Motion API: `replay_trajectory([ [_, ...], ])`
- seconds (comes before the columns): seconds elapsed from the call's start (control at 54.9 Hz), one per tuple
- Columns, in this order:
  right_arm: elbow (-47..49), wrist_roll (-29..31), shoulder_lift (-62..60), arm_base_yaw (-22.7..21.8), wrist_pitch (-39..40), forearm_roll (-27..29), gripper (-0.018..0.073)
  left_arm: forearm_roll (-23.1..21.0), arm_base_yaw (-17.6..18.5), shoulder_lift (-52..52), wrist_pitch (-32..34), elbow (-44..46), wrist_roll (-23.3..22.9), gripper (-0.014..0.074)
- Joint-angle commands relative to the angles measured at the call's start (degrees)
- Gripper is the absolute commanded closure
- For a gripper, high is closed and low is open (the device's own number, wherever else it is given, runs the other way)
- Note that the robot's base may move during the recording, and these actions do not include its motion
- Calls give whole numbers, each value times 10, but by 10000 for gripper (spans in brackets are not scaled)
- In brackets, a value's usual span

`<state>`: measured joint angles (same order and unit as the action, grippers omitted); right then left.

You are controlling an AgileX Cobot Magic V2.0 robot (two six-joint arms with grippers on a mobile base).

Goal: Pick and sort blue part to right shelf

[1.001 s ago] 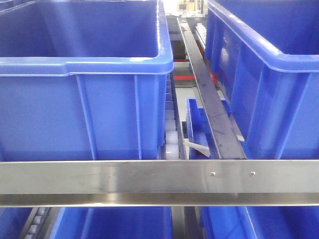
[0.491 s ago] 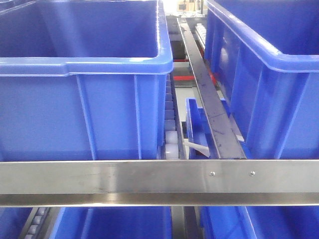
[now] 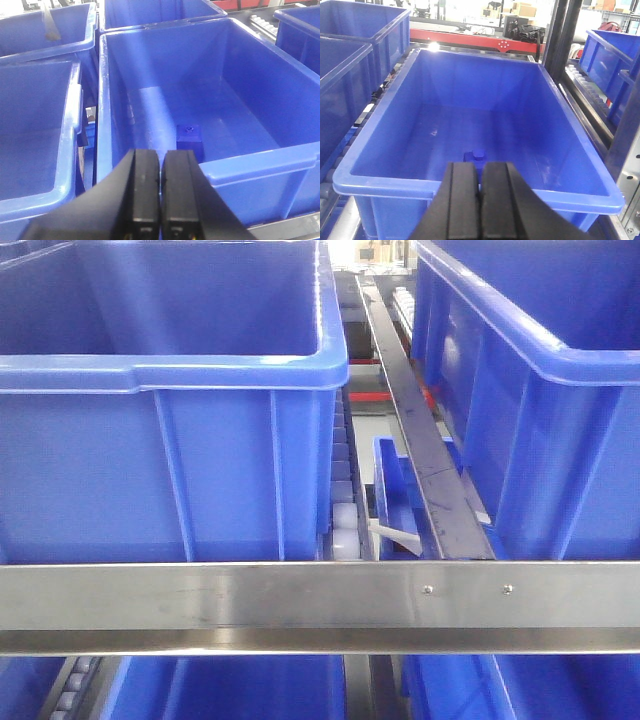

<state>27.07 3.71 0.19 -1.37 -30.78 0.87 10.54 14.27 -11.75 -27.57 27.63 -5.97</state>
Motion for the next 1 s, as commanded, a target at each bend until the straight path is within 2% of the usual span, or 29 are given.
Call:
replay_trajectory([
  [0.0,14,3,8,-2,56,2,491,3,7,-5,46,12,-1,473],
  [0.109,14,3,8,-2,56,2,491,3,4,-2,50,-5,-1,473],
  [0.182,14,3,8,-2,56,2,491,-6,-14,9,70,-21,-1,473],
  [0.291,14,3,8,-2,56,2,491,-57,-57,49,101,-62,0,473],
  [0.382,14,3,8,-2,56,2,491,-92,-98,85,140,-106,31,473],
  [0.491,14,3,8,-2,56,2,491,-127,-131,121,185,-172,38,473],
  [0.728,14,3,8,-2,55,2,491,-127,-137,134,326,-300,38,473],
  [0.765,14,3,8,-2,53,2,491,-127,-137,134,295,-296,38,473],
  [0.983,14,3,8,-2,53,2,491,-127,-137,134,295,-297,38,473],
])
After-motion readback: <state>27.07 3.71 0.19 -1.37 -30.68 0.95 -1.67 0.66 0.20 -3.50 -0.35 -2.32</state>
